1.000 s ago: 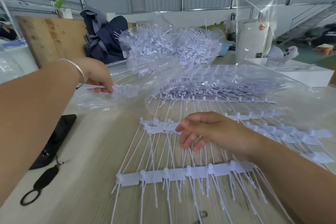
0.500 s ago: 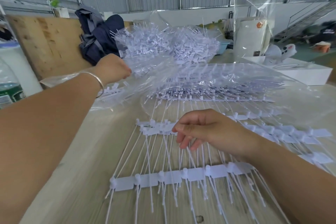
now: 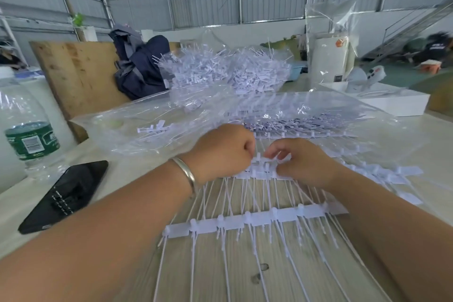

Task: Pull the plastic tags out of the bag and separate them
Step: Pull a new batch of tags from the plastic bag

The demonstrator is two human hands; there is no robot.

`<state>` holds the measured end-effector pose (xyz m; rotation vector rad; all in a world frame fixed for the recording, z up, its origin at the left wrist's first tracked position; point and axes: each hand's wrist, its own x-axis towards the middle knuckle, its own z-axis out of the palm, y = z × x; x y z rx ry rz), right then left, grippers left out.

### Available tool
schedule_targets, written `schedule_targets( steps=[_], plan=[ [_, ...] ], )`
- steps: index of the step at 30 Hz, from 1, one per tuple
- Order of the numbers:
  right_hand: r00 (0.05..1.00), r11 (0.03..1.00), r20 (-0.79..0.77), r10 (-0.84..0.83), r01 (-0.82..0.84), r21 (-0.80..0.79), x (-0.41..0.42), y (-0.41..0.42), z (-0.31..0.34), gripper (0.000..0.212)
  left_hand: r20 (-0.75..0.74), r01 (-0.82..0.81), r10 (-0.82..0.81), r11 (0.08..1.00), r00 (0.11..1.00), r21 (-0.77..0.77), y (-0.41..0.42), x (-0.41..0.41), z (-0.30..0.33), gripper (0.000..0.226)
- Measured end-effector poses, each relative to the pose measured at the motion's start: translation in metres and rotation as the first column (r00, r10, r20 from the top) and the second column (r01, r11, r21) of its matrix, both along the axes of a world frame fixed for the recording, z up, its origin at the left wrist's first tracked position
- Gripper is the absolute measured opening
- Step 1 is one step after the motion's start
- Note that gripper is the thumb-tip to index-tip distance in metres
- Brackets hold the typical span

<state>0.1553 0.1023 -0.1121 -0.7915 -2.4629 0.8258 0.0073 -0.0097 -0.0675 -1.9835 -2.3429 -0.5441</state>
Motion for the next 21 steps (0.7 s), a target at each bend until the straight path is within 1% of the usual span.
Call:
schedule_targets(
  steps=[1, 2, 4, 6, 8, 9, 11, 12, 13, 15, 16, 19, 21],
  plan=[
    [1.0, 1.0, 0.022, 0.017, -0.017, -0.007, 0.0, -0.001, 0.0, 0.033, -0.01, -0.003, 0.003, 1.0, 1.0, -0.017, 0.0, 0.002, -0.006, 0.027],
    [0.998, 1.0, 0.046, 0.031, -0.031, 0.001, 0.001, -0.002, 0.0, 0.035, -0.014, -0.007, 0.007, 1.0, 1.0, -0.002, 0.001, 0.003, -0.013, 0.025],
    [0.995, 0.998, 0.097, 0.027, -0.032, 0.059, 0.001, -0.004, 0.0, 0.041, -0.04, -0.014, 0.017, 0.996, 0.999, 0.088, 0.001, 0.0, -0.024, 0.022],
    [0.994, 0.994, 0.113, 0.001, -0.013, 0.107, 0.0, -0.006, 0.001, 0.047, -0.084, -0.014, 0.027, 0.989, 0.996, 0.148, 0.001, -0.007, -0.035, 0.028],
    [0.991, 0.984, 0.121, -0.065, 0.044, 0.171, -0.001, -0.005, 0.002, 0.051, -0.101, -0.03, 0.039, 0.995, 0.994, 0.092, 0.001, -0.016, -0.044, 0.036],
    [0.981, 0.972, 0.158, -0.112, 0.075, 0.221, -0.001, -0.004, 0.001, 0.053, -0.087, -0.045, 0.048, 0.998, 0.995, 0.042, 0.001, -0.021, -0.048, 0.037],
    [0.949, 0.956, 0.269, -0.166, 0.088, 0.279, -0.002, 0.0, 0.0, 0.055, -0.035, -0.058, 0.058, 0.998, 0.998, -0.004, 0.0, -0.029, -0.052, 0.026],
    [0.934, 0.956, 0.315, -0.17, 0.079, 0.281, -0.002, 0.001, -0.001, 0.053, -0.028, -0.056, 0.056, 0.998, 0.998, 0.009, 0.001, -0.032, -0.054, 0.017],
    [0.927, 0.955, 0.333, -0.172, 0.074, 0.288, -0.002, 0.001, -0.003, 0.05, -0.037, -0.052, 0.053, 0.998, 0.998, 0.034, 0.003, -0.034, -0.054, 0.016],
    [0.94, 0.93, 0.277, -0.197, 0.091, 0.356, -0.003, 0.001, -0.005, 0.043, -0.042, -0.045, 0.049, 0.996, 0.998, 0.078, 0.005, -0.034, -0.056, 0.025],
    [0.949, 0.906, 0.224, -0.222, 0.116, 0.406, -0.004, 0.001, -0.005, 0.039, -0.04, -0.043, 0.048, 0.993, 0.998, 0.108, 0.005, -0.033, -0.056, 0.024],
    [0.963, 0.811, 0.028, -0.267, 0.209, 0.546, -0.003, 0.0, -0.003, 0.033, 0.005, -0.046, 0.047, 0.971, 0.999, 0.234, 0.005, -0.031, -0.056, 0.006],
    [0.967, 0.742, -0.114, -0.228, 0.248, 0.623, -0.003, -0.004, 0.003, 0.031, 0.026, -0.052, 0.047, 0.95, 0.999, 0.307, 0.003, -0.029, -0.056, 0.007]
  ],
)
